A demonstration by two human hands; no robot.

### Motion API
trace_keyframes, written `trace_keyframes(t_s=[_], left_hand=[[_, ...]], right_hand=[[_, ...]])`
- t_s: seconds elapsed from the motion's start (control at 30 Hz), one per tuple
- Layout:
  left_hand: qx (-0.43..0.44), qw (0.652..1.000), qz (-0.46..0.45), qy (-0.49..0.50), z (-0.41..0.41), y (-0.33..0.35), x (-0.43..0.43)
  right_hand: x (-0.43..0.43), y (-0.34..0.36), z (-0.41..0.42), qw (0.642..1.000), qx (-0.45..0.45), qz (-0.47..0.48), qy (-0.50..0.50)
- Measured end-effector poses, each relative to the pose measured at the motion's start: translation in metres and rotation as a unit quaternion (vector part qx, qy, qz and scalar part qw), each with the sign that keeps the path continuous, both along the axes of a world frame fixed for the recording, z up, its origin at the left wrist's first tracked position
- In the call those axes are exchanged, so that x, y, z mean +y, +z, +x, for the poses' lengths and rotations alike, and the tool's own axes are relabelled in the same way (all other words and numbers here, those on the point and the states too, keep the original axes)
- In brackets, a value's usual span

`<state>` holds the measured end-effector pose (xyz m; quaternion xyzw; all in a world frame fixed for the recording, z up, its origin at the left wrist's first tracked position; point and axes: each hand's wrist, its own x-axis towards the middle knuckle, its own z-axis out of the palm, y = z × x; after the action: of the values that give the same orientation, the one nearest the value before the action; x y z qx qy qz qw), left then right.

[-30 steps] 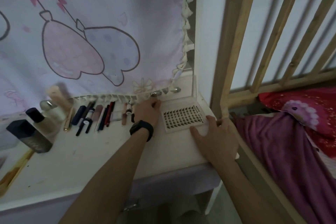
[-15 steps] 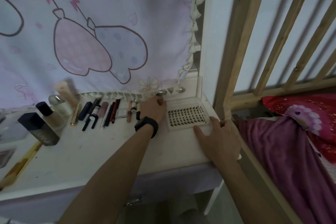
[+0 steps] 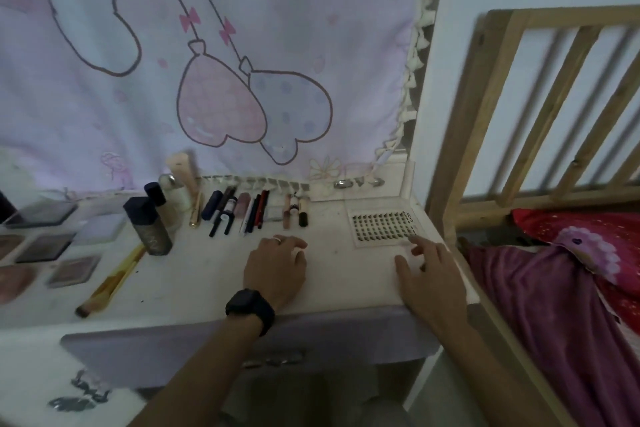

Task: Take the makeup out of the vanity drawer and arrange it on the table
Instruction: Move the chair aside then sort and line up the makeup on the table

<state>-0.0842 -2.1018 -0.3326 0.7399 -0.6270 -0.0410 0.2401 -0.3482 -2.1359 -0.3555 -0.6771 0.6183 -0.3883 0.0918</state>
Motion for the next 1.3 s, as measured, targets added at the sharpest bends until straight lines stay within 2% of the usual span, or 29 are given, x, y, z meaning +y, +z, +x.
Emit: trace_keyframes(t_s=[0.1, 0.2, 0.33, 0.67, 0.8, 0.9, 1.0, 1.07, 1.2, 1.3], left_hand=[[-0.066, 0.997, 0.021, 0.027, 0.033, -0.01, 0.019], [-0.06, 0.995, 0.065, 0.052, 0.057, -0.018, 0.031], [-0.046, 0.994, 0.096, 0.037, 0.065, -0.025, 0.035], [-0.018, 0.996, 0.077, 0.038, 0.065, -0.025, 0.037], [-0.016, 0.997, 0.07, 0.034, 0.065, -0.024, 0.037], [-0.012, 0.997, 0.069, 0.031, 0.065, -0.024, 0.037], [-0.014, 0.997, 0.066, 0.032, 0.065, -0.024, 0.038], [-0.014, 0.997, 0.063, 0.034, 0.065, -0.024, 0.039], [-0.008, 0.999, 0.036, 0.04, 0.064, -0.023, 0.039], [0.015, 1.0, -0.027, 0.002, 0.063, -0.021, 0.043]], right_hand=[[0.017, -0.012, 0.027, 0.997, 0.015, -0.012, 0.071], [0.021, -0.014, 0.057, 0.994, 0.036, 0.005, 0.108], [0.005, -0.002, 0.099, 0.987, 0.057, 0.046, 0.143], [-0.056, 0.027, 0.18, 0.974, 0.133, 0.155, 0.098], [-0.062, 0.031, 0.187, 0.968, 0.193, 0.15, 0.06], [-0.062, 0.035, 0.185, 0.968, 0.196, 0.142, 0.059], [-0.059, 0.04, 0.178, 0.972, 0.165, 0.156, 0.057], [-0.048, 0.042, 0.168, 0.98, 0.114, 0.157, 0.049], [-0.003, 0.033, 0.138, 0.985, -0.051, 0.148, 0.069], [0.022, 0.027, 0.117, 0.96, -0.177, 0.161, 0.145]])
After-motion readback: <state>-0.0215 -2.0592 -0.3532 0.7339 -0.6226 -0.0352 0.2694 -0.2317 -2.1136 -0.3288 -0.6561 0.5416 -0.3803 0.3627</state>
